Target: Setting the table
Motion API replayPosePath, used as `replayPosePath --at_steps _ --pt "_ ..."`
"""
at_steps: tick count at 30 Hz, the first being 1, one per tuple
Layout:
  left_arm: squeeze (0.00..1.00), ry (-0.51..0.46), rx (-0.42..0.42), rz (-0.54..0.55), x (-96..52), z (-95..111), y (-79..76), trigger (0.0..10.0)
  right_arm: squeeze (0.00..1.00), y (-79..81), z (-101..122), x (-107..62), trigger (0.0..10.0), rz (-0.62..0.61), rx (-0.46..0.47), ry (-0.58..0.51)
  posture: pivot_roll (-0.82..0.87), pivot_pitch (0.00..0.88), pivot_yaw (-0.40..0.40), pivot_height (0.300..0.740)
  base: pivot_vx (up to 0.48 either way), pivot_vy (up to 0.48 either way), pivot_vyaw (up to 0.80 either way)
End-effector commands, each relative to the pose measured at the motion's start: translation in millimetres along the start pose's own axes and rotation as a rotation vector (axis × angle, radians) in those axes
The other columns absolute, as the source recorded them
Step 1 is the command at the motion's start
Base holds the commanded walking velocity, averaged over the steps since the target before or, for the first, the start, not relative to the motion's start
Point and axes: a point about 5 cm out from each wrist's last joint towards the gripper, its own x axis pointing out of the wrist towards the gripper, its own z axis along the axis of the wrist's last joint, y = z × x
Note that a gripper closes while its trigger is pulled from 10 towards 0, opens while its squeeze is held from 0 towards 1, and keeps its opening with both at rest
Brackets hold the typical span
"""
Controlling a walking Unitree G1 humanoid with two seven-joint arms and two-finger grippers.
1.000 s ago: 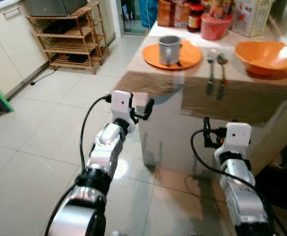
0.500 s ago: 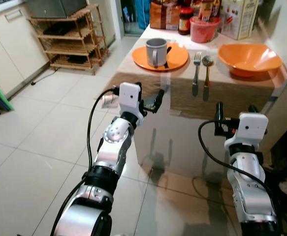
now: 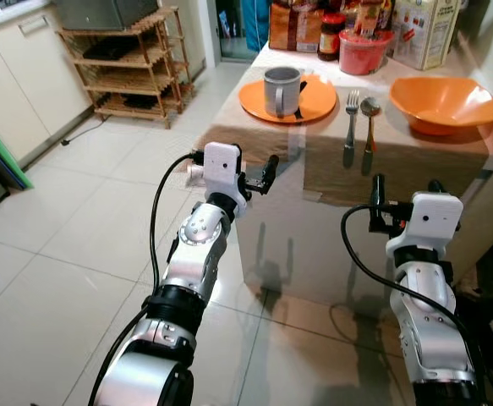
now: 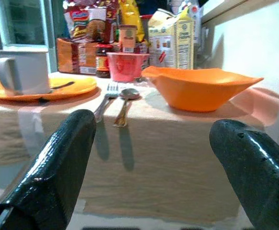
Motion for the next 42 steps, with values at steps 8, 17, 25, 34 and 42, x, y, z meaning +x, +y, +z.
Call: replayPosePath --at_steps 8,17,25,34,42 --pt "0.00 -0.036 0.025 -0.041 4.4 11.6 -6.3 10.0 0.00 -0.5 5.2 2.6 10.0 -0.011 -0.006 -0.016 -0.05 0.000 0.095 0.740 0.480 0.000 0.00" --pt "0.00 -0.041 0.028 -0.041 4.8 12.8 -5.7 10.0 0.00 0.3 5.1 2.6 10.0 -0.011 -0.006 -0.017 -0.05 0.000 0.098 0.740 0.480 0.000 0.00" --pt "0.00 -0.067 0.040 -0.020 4.3 16.6 -4.0 10.0 0.00 11.6 56.7 7.4 10.0 0.043 -0.020 -0.196 -0.05 0.000 0.096 0.740 0.060 0.000 0.00" --pt "0.00 -0.015 0.058 -0.046 10.3 14.6 -12.9 10.0 0.00 4.0 62.7 8.0 10.0 0.013 0.005 -0.184 -0.06 0.000 0.105 0.740 0.000 0.000 0.00" --pt "0.00 0.029 0.000 -0.092 20.0 22.0 -27.8 10.0 0.00 -8.2 72.7 -4.3 10.0 -0.004 -0.023 -0.169 -0.10 0.000 0.116 0.740 0.000 0.000 0.00"
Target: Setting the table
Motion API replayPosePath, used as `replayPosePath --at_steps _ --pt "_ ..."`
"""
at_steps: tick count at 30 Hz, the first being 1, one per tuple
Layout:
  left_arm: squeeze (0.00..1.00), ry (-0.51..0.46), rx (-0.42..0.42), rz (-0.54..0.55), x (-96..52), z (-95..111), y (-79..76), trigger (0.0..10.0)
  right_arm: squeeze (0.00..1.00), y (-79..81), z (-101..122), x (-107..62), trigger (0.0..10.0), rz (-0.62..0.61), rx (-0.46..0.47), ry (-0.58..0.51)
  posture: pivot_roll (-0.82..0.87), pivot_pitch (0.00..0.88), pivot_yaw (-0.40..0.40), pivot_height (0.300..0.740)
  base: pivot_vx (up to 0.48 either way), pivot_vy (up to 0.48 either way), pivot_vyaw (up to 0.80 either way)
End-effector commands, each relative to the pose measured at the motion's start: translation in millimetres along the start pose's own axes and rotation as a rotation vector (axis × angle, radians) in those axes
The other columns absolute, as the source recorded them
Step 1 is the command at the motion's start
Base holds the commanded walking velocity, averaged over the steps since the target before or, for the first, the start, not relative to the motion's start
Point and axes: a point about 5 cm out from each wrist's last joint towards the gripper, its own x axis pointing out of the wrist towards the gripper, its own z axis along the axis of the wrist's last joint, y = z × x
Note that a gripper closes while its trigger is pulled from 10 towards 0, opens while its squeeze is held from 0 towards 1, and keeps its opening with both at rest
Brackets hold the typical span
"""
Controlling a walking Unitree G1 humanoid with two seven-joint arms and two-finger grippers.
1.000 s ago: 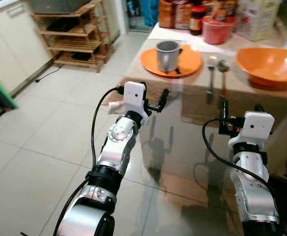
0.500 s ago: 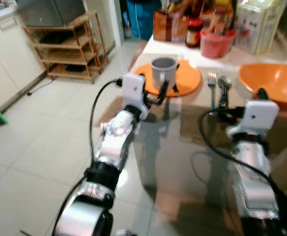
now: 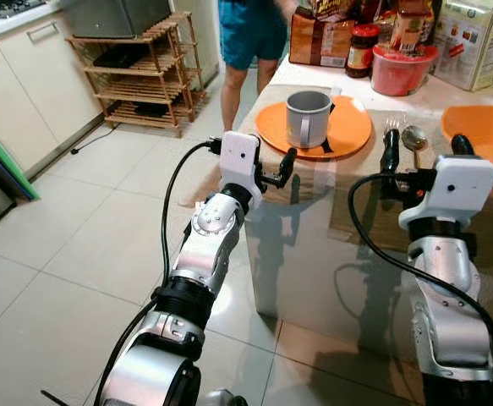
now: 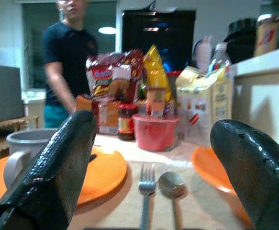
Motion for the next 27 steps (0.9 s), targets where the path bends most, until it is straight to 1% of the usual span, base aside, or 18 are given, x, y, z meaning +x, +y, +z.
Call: replayPosePath --at_steps 1,4,7,8,10,12,15,22,27 --pt "0.00 -0.003 -0.001 -0.019 6.5 8.8 -6.7 10.0 0.00 -5.2 -1.4 -6.0 10.0 0.004 -0.013 0.029 -0.10 0.000 0.116 0.740 0.000 0.000 0.00" --pt "0.00 0.010 -0.002 -0.037 9.5 8.0 -13.4 10.0 0.00 -9.2 -4.7 -13.4 10.0 -0.001 -0.024 0.057 -0.12 0.000 0.119 0.740 0.000 0.000 0.00" --pt "0.00 0.023 0.004 -0.065 16.9 8.8 -25.3 10.0 0.00 -12.7 -8.3 -24.9 10.0 -0.014 -0.029 0.102 -0.14 0.000 0.124 0.740 0.000 0.000 0.00" --pt "0.00 0.023 0.004 -0.065 16.9 8.8 -25.3 10.0 0.00 -12.7 -8.3 -24.9 10.0 -0.014 -0.029 0.102 -0.14 0.000 0.124 0.740 0.000 0.000 0.00" --pt "0.00 0.031 0.010 -0.069 20.8 10.3 -29.5 10.0 0.00 -12.9 -8.6 -30.0 10.0 -0.017 -0.030 0.119 -0.15 0.000 0.127 0.740 0.000 0.000 0.00" --pt "0.00 0.031 0.010 -0.069 20.8 10.3 -29.5 10.0 0.00 -12.9 -8.6 -30.0 10.0 -0.017 -0.030 0.119 -0.15 0.000 0.127 0.740 0.000 0.000 0.00" --pt "0.00 0.058 0.030 -0.057 30.0 13.9 -35.7 10.0 0.00 -12.8 -8.7 -41.8 10.0 -0.021 -0.031 0.158 -0.18 0.000 0.132 0.740 0.000 0.000 0.00" --pt "0.00 0.076 0.042 -0.038 33.5 13.0 -37.7 10.0 0.00 -15.0 -8.8 -49.3 10.0 -0.024 -0.038 0.186 -0.19 0.000 0.134 0.740 0.000 0.000 0.00" --pt "0.00 0.092 0.042 -0.030 34.2 10.1 -38.2 10.0 0.00 -15.3 -8.7 -50.6 10.0 -0.026 -0.040 0.194 -0.19 0.000 0.134 0.740 0.000 0.000 0.00"
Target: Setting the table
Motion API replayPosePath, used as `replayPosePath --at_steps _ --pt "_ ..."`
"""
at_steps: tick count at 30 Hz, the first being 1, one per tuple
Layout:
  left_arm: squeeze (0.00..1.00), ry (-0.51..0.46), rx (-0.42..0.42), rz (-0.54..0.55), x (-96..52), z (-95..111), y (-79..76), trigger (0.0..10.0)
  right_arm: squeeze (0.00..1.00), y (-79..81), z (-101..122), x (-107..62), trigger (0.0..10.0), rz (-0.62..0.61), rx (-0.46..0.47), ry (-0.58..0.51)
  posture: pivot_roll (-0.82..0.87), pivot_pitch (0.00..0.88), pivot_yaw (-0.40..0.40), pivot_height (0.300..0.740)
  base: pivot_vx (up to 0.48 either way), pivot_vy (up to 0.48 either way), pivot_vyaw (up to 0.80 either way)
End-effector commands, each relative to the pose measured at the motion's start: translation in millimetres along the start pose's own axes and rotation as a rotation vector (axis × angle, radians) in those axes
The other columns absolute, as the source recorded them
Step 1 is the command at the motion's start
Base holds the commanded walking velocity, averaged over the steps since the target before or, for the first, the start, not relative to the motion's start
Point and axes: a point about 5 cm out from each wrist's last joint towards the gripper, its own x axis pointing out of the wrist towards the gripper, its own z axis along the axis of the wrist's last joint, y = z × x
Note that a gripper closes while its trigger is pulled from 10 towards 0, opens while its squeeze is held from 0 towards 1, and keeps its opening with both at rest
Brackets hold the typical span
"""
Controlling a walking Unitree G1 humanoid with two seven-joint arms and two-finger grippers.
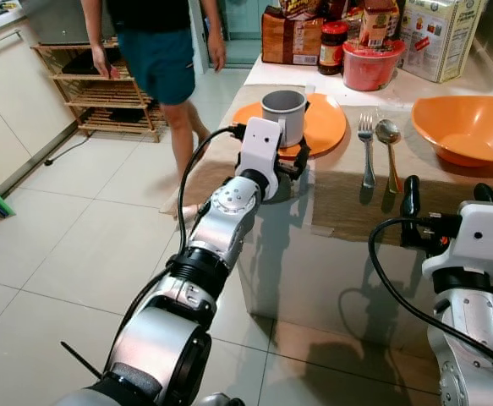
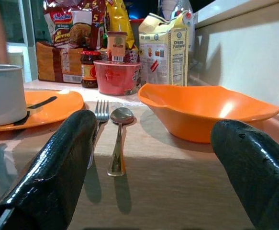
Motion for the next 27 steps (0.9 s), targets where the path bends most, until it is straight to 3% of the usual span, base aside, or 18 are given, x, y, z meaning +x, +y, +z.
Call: replayPosePath --at_steps 1,15,27 --pt "0.00 -0.015 -0.021 -0.047 8.5 10.4 -26.9 10.0 0.00 0.7 3.3 -1.8 10.0 -0.004 -0.001 -0.003 -0.19 0.000 0.134 0.740 0.000 0.000 0.00" --pt "0.00 -0.014 -0.052 -0.019 15.5 13.4 -25.5 10.0 0.00 4.8 5.0 -9.2 10.0 0.034 0.029 0.011 -0.20 0.000 0.144 0.740 0.000 0.000 0.00" --pt "0.00 -0.033 -0.070 -0.038 22.6 24.2 -41.3 10.0 0.00 13.5 -16.7 -21.3 10.0 0.213 0.140 0.082 -0.21 0.000 0.152 0.740 0.000 0.000 0.00"
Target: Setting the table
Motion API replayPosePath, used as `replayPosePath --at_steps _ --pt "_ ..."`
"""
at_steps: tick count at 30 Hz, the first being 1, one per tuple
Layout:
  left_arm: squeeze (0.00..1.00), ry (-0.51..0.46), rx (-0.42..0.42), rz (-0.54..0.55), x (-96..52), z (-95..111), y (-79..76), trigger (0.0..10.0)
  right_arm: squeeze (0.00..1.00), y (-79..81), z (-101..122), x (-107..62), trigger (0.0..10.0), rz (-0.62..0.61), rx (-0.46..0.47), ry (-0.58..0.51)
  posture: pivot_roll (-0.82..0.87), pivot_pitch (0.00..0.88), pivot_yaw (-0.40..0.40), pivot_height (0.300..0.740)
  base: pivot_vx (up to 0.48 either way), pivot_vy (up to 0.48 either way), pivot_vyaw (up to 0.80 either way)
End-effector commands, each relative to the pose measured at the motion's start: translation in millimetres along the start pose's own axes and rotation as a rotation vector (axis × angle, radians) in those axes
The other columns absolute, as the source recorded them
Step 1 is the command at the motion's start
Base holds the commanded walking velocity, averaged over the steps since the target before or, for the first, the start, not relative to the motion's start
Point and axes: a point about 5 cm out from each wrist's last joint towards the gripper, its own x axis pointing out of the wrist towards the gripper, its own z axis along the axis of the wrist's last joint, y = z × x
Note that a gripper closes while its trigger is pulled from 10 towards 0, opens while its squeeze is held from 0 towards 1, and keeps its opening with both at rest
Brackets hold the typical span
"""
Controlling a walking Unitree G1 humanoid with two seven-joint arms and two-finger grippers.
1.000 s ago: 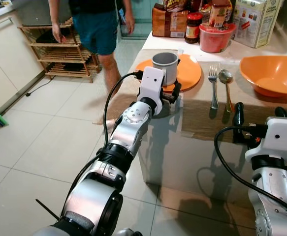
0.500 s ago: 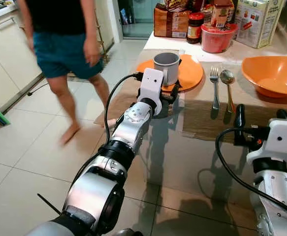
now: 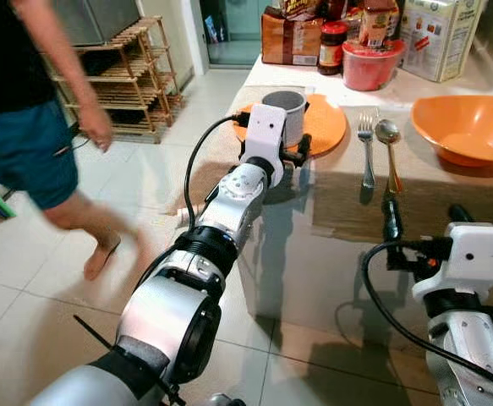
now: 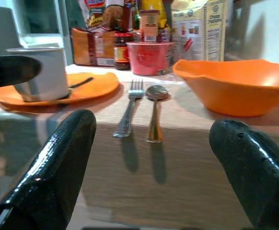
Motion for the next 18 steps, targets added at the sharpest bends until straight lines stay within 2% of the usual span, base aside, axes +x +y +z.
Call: replayPosePath --at_steps 1,7,11,18 --pt "0.00 -0.025 -0.062 -0.075 5.8 9.8 -41.0 10.0 0.00 2.0 -12.1 -2.1 10.0 0.062 0.034 0.033 -0.21 0.000 0.155 0.740 0.000 0.000 0.00" --pt "0.00 -0.030 -0.080 -0.063 7.7 13.6 -43.3 10.0 0.00 -2.9 -40.8 -9.0 10.0 0.122 -0.003 0.097 -0.21 0.000 0.158 0.740 0.000 0.000 0.00" --pt "0.00 -0.037 -0.071 -0.063 7.9 14.9 -45.0 10.0 0.00 -3.7 -46.5 -6.9 10.0 0.133 -0.014 0.101 -0.21 0.000 0.159 0.740 0.000 0.000 0.00" --pt "0.00 -0.038 -0.066 -0.058 7.5 13.2 -46.1 10.0 0.00 4.9 -51.6 -2.8 10.0 0.203 -0.041 0.064 -0.20 0.000 0.160 0.740 0.000 0.000 0.00"
